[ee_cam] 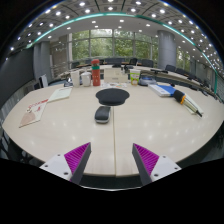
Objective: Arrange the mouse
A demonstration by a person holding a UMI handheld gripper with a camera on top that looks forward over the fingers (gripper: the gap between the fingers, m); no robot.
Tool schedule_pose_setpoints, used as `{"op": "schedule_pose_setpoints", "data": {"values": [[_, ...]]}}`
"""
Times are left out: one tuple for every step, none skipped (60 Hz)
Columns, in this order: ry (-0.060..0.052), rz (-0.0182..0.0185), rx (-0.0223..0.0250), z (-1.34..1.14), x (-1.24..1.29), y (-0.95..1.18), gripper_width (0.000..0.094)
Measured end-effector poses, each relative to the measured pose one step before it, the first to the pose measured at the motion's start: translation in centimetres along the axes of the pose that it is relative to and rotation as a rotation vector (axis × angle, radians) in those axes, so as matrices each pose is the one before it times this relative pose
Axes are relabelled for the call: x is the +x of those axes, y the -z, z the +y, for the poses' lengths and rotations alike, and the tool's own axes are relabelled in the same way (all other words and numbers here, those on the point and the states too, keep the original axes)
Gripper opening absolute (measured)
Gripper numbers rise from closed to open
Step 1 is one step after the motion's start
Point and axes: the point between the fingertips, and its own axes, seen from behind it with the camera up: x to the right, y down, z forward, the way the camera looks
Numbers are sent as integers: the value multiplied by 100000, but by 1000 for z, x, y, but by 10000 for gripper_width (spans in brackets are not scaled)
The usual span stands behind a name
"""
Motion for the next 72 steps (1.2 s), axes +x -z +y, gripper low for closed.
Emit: {"op": "schedule_pose_setpoints", "data": {"values": [[-311,-371,273,-348,-525,-846,852],[-285,-385,42,-875,-466,-921,852],[-428,-184,419,-200,-382,-663,852],[-420,-134,446,-392,-338,-729,853],[-470,-66,471,-386,-317,-793,852],[-446,40,467,-436,-270,-766,852],[-411,-12,406,-588,-277,-879,853],[-363,120,419,-457,-233,-783,853],[-317,223,382,-393,-182,-780,852],[-182,322,127,-470,-59,-878,850],[-203,501,215,-236,-255,-768,850],[-80,581,224,-291,-106,-739,849],[-74,571,169,-303,-88,-735,850],[-52,532,149,-317,-33,-715,849],[-81,291,137,-290,-91,-697,847],[-85,74,133,-298,-105,-667,843],[-156,70,29,-245,-93,-641,841],[-215,220,-104,-198,-59,-633,837],[-222,353,-179,-188,39,-718,834],[-170,92,-114,-209,-81,-580,828],[-191,132,-151,-124,-67,-513,820],[-207,-94,-130,-143,-86,-455,810],[-159,-55,-132,-86,-54,-416,793],[-90,163,-199,-69,-13,-369,772],[-28,339,-210,-50,17,-366,748],[5,522,-633,36,66,-316,726],[-267,453,-515,-70,-17,-369,700],[-203,49,136,-248,22,-240,673],[-95,-4,477,-237,-24,-142,642],[23,223,402,-212,32,-155,605],[203,236,-32,-101,46,-163,557],[303,428,-550,54,60,-164,498],[612,861,-1109,184,185,-122,478],[228,-41,-184,-62,-24,-66,479],[319,-2,-243,-34,-27,-63,473],[409,1,-666,78,1,-27,463],[416,4,-359,21,-41,5,455],[423,55,-385,-44,73,-56,443],[382,141,-566,34,-14,-26,435],[182,149,-515,32,-12,-26,423],[129,97,-490,16,-5,4,415],[97,82,-416,-8,-4,-9,403],[75,12,-340,-7,3,1,394],[297,-2,-284,40,60,-3,388],[242,-18,-238,-44,-5,11,370],[166,63,-107,-58,11,15,362],[226,36,-179,-7,-26,20,347],[187,109,-79,-38,-4,-6,344],[405,-3,-231,-20,3,5,330],[428,39,-167,-31,-13,17,327],[476,44,-185,-21,1,59,324],[302,134,-120,-68,12,79,324],[117,-133,-134,-17,-86,145,318],[117,-182,8,-150,-23,178,307],[-205,-45,393,-281,-54,221,309],[-206,-18,687,-402,-69,258,308],[71,-177,731,-487,-97,314,308],[245,-169,471,-641,-100,170,308],[36,-140,904,-544,-102,461,308],[-47,-302,874,-835,-137,327,307],[-189,-651,1353,-655,-167,470,308],[-345,-309,1159,-848,-93,382,308],[-543,75,1233,-922,-5,351,308],[-324,161,1167,-1133,-23,240,308],[-35,-257,1345,-1017,-69,256,308],[38,-422,1318,-1021,-84,196,308],[-183,-262,1292,-1057,-27,138,308],[-445,19,1279,-1148,66,66,308],[-313,-327,1446,-1050,-4,6,308],[-65,-484,1245,-1078,-44,17,308],[-72,-439,1196,-1075,-8,-92,308],[-335,-24,1387,-1086,79,-103,307]]}}
